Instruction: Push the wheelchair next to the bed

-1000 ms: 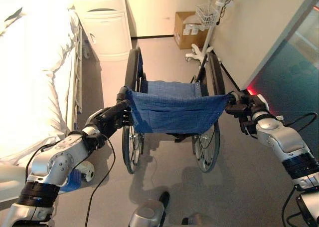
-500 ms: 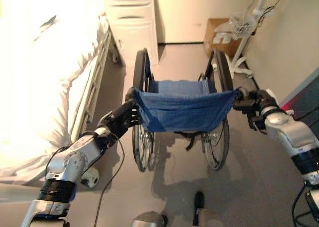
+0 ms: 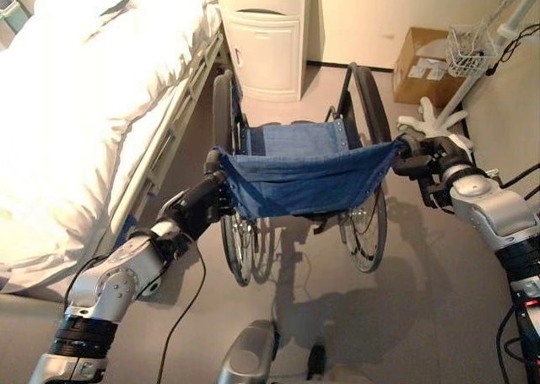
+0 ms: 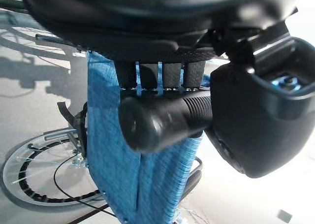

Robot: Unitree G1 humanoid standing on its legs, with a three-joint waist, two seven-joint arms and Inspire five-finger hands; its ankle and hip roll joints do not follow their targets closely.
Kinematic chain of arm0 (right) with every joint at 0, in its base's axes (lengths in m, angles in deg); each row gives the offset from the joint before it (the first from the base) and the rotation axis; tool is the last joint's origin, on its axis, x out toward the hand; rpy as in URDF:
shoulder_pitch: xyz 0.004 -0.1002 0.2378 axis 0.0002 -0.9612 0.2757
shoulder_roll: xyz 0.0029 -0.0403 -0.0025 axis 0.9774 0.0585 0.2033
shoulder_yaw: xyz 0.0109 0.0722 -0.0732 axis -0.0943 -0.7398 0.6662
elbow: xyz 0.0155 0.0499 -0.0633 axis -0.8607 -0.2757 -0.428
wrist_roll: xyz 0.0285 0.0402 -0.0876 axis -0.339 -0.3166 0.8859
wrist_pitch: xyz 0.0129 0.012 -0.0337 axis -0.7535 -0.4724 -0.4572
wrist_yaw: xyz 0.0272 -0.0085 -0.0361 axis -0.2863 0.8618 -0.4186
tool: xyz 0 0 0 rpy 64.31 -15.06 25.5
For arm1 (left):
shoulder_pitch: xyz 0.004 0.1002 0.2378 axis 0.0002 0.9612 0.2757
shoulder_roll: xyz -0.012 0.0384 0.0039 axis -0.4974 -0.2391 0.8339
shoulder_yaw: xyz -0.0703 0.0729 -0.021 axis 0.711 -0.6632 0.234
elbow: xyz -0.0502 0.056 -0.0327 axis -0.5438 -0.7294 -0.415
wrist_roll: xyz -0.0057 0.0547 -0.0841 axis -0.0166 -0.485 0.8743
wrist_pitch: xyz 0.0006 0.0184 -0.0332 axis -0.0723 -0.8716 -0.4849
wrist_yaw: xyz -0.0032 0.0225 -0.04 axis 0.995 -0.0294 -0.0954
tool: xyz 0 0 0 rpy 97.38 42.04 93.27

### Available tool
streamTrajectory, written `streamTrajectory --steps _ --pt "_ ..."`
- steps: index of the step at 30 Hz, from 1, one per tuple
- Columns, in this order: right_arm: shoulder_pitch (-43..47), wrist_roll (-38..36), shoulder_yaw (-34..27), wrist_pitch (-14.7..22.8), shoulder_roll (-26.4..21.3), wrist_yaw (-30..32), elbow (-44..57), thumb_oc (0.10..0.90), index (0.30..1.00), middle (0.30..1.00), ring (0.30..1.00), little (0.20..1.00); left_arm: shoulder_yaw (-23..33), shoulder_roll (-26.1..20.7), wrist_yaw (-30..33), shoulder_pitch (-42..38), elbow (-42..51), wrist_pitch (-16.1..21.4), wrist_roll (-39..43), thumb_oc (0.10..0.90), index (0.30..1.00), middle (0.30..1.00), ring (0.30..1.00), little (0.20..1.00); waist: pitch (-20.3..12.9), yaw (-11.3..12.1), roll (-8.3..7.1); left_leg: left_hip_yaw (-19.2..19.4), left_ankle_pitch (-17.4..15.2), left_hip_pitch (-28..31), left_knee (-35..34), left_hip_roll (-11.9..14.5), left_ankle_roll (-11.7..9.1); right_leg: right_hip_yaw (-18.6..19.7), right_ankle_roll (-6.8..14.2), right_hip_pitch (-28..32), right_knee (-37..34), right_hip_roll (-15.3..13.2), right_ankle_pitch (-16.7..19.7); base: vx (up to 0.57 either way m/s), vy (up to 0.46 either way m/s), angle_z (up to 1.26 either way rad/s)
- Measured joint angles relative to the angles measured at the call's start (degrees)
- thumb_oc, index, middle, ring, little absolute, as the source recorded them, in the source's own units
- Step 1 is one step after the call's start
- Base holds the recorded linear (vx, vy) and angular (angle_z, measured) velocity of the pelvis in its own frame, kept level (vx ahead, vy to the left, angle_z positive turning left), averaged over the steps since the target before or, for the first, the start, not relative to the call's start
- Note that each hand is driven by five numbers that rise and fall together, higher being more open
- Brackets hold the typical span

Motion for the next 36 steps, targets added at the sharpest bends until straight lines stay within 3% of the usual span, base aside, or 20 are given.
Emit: streamTrajectory --steps 2,3,4,6,10,11,12,15,17,18,19,20,21,22,24,26,27,28,30,36 --pt "-1.3 1.2 -0.5 0.0 -0.2 0.0 -0.1 0.4 0.3 0.3 0.3 0.3 -0.6 0.5 -0.6 -0.1 0.3 0.1 -0.1 0.4 0.3 0.3 0.3 0.3 -0.5 0.0 1.68 7.5 1.0 -1.4 -1.0 2.0 -0.7 -5.8 1.5 3.0 0.0 1.3 -2.5 0.44 -0.076 0.09" --pt "-2.4 1.2 -0.7 0.0 -0.7 -0.1 0.2 0.4 0.3 0.3 0.3 0.3 -1.2 0.4 -0.7 0.6 0.8 0.1 -0.2 0.4 0.3 0.3 0.3 0.3 -1.9 0.1 3.83 7.5 3.5 -1.5 -0.9 2.8 1.9 -5.4 2.2 4.4 1.1 2.9 -5.2 0.38 -0.03 0.08" --pt "-3.5 1.5 -0.9 0.0 -0.7 0.0 0.7 0.4 0.3 0.3 0.3 0.3 -1.6 0.2 -0.8 0.4 0.8 0.1 -0.2 0.4 0.3 0.3 0.3 0.3 -2.1 -0.1 3.54 7.9 4.5 -1.2 0.1 2.6 3.3 -5.0 2.7 5.1 1.9 3.1 -6.5 0.27 0.0 0.27" --pt "-4.2 1.7 -0.7 -0.2 -1.3 -0.1 1.0 0.4 0.3 0.3 0.3 0.3 -1.7 0.1 -0.8 -0.1 0.9 0.1 -0.6 0.4 0.3 0.3 0.3 0.3 -3.8 -1.7 0.05 9.9 4.1 -0.8 -0.1 -0.6 4.2 -1.2 2.0 3.8 5.3 0.4 -10.8 0.36 -0.012 0.47" --pt "-4.1 2.8 -1.1 0.1 -0.7 -0.1 0.9 0.4 0.3 0.3 0.3 0.3 -2.3 0.2 -0.7 -3.0 -1.6 0.1 0.0 0.4 0.3 0.3 0.3 0.3 -4.2 -0.4 -0.69 8.5 3.0 0.5 1.8 -2.9 8.3 -1.6 4.2 1.7 16.3 -1.5 -12.7 0.38 0.053 -0.02" --pt "-5.0 3.3 -1.1 0.1 -0.6 -0.1 0.9 0.4 0.3 0.3 0.3 0.3 -2.8 0.2 -1.1 -4.4 -3.1 -0.4 0.0 0.4 0.3 0.3 0.3 0.3 -4.3 -0.7 -0.67 6.8 3.9 3.1 -0.7 -3.3 11.5 -1.3 5.6 -1.0 25.8 -1.8 -11.9 0.26 0.037 0.38" --pt "-5.3 3.2 -1.1 0.0 -0.6 -0.1 0.9 0.4 0.3 0.3 0.3 0.3 -2.8 0.2 -1.3 -4.8 -3.5 -0.6 0.0 0.4 0.3 0.3 0.3 0.3 -4.2 -0.9 -0.99 6.1 3.9 4.1 -1.3 -3.4 12.7 -0.9 6.3 -2.0 29.7 -2.2 -11.5 0.34 0.02 0.52" --pt "-6.2 3.2 -1.8 0.1 -0.4 -0.3 1.0 0.4 0.3 0.3 0.3 0.3 -2.7 0.1 -1.6 -5.7 -3.7 -0.8 -0.1 0.4 0.3 0.3 0.3 0.3 -4.2 -1.2 -2.12 3.4 1.7 6.8 -1.1 -4.9 13.7 4.7 13.1 -6.8 44.3 -2.5 -6.8 0.24 -0.005 0.38" --pt "-6.1 3.2 -2.8 0.1 -0.3 -0.2 1.3 0.4 0.3 0.3 0.3 0.3 -2.7 0.1 -1.3 -7.2 -4.4 -1.5 -0.1 0.4 0.3 0.3 0.3 0.3 -4.2 -1.5 -2.09 0.2 0.7 7.1 -1.1 -5.2 13.1 5.7 13.1 -9.7 49.4 -1.7 -1.0 0.23 -0.03 0.39" --pt "-6.0 3.3 -2.9 0.1 0.0 -0.2 1.3 0.4 0.3 0.3 0.3 0.3 -2.7 -0.5 -1.3 -7.8 -4.6 -2.0 0.0 0.4 0.3 0.3 0.3 0.3 -4.1 -1.6 -2.0 -3.3 0.8 8.4 -2.7 -4.7 12.9 5.9 11.3 -12.6 52.6 -1.4 0.5 0.23 -0.094 0.2" --pt "-5.8 3.4 -2.9 0.1 0.1 -0.2 1.5 0.4 0.3 0.3 0.3 0.3 -2.7 -1.0 -1.3 -7.8 -4.6 -2.2 0.1 0.4 0.3 0.3 0.3 0.3 -3.7 -1.2 -1.45 -5.6 1.5 10.3 -5.1 -4.0 11.8 5.9 7.0 -14.2 52.7 -1.1 -2.6 0.19 -0.104 0.09" --pt "-5.7 3.5 -3.0 0.1 0.1 -0.2 1.8 0.4 0.3 0.3 0.3 0.3 -2.7 -1.3 -1.2 -7.8 -4.6 -2.4 0.1 0.4 0.3 0.3 0.3 0.3 -3.3 -0.7 -0.66 -7.6 1.6 11.8 -6.7 -3.4 11.5 5.4 4.7 -15.3 52.3 -1.0 -4.6 0.2 -0.159 -0.03" --pt "-5.3 3.5 -3.4 0.1 -0.1 -0.2 2.6 0.4 0.3 0.3 0.3 0.3 -2.7 -1.4 -1.1 -7.8 -4.8 -2.6 0.2 0.4 0.3 0.3 0.3 0.3 -1.9 -1.0 2.05 -10.2 2.6 14.5 -9.0 -1.0 10.3 4.6 0.7 -17.2 49.3 -0.6 -7.9 0.15 -0.173 0.05" --pt "-4.9 3.5 -3.4 0.1 -0.3 -0.2 3.1 0.4 0.3 0.3 0.3 0.3 -2.7 -1.6 -1.0 -7.8 -5.0 -2.6 0.6 0.4 0.3 0.3 0.3 0.3 -1.7 -1.1 3.6 -11.8 2.7 15.0 -9.6 0.4 10.1 4.6 0.1 -19.0 46.3 -0.4 -8.6 0.17 -0.209 0.19" --pt "-3.8 3.4 -3.7 0.6 -1.6 -0.2 4.5 0.4 0.3 0.3 0.3 0.3 -2.7 -1.9 -0.7 -8.8 -5.4 -2.5 1.1 0.4 0.3 0.3 0.3 0.3 -0.6 -2.1 6.75 -16.1 2.1 14.8 -9.2 3.1 9.1 6.1 0.6 -22.3 32.0 -0.9 -8.1 0.18 -0.208 0.49" --pt "-3.3 3.4 -3.7 0.7 -1.9 -0.2 4.3 0.4 0.3 0.3 0.3 0.3 -3.8 -2.2 -0.4 -10.6 -7.0 -2.5 1.2 0.4 0.3 0.3 0.3 0.3 -0.5 -3.1 5.46 -15.9 1.8 13.8 -6.8 1.6 8.5 8.9 5.1 -21.1 13.6 -4.0 -2.1 0.24 -0.253 1.06" --pt "-3.3 3.1 -3.5 0.7 -2.2 -0.2 3.5 0.4 0.3 0.3 0.3 0.3 -4.9 -2.4 0.6 -11.8 -7.1 -2.5 1.2 0.4 0.3 0.3 0.3 0.3 -0.6 -4.1 3.52 -16.6 -0.3 13.8 -5.3 0.2 5.2 9.5 7.6 -17.5 5.3 -7.1 6.0 0.23 -0.245 1.35" --pt "-3.1 2.9 -3.7 0.7 -2.2 -0.3 2.7 0.4 0.3 0.3 0.3 0.3 -5.5 -1.7 1.5 -12.1 -7.1 -2.1 1.2 0.4 0.3 0.3 0.3 0.3 -0.5 -4.9 3.71 -17.5 -2.4 14.3 -4.9 1.0 4.4 8.1 6.6 -15.5 5.2 -6.4 9.6 0.25 -0.29 1.42" --pt "-2.4 3.0 -3.7 0.7 -1.8 -0.3 0.6 0.4 0.3 0.3 0.3 0.3 -6.8 -1.3 3.0 -12.1 -5.8 -1.1 2.3 0.4 0.3 0.3 0.3 0.3 -0.6 -4.9 3.54 -15.4 -3.1 14.1 -3.6 3.4 3.1 5.7 4.3 -15.0 8.3 -4.5 6.6 0.27 -0.339 0.91" --pt "-2.6 3.1 -4.2 0.6 -2.7 -0.5 -0.5 0.4 0.3 0.3 0.3 0.3 -7.0 -0.5 3.0 -9.9 -2.8 -1.2 2.2 0.4 0.3 0.3 0.3 0.3 -0.6 -6.3 3.54 -14.5 -1.0 15.3 -5.9 4.9 0.8 5.3 3.9 -12.2 10.5 -3.4 2.7 0.17 -0.263 0.55"
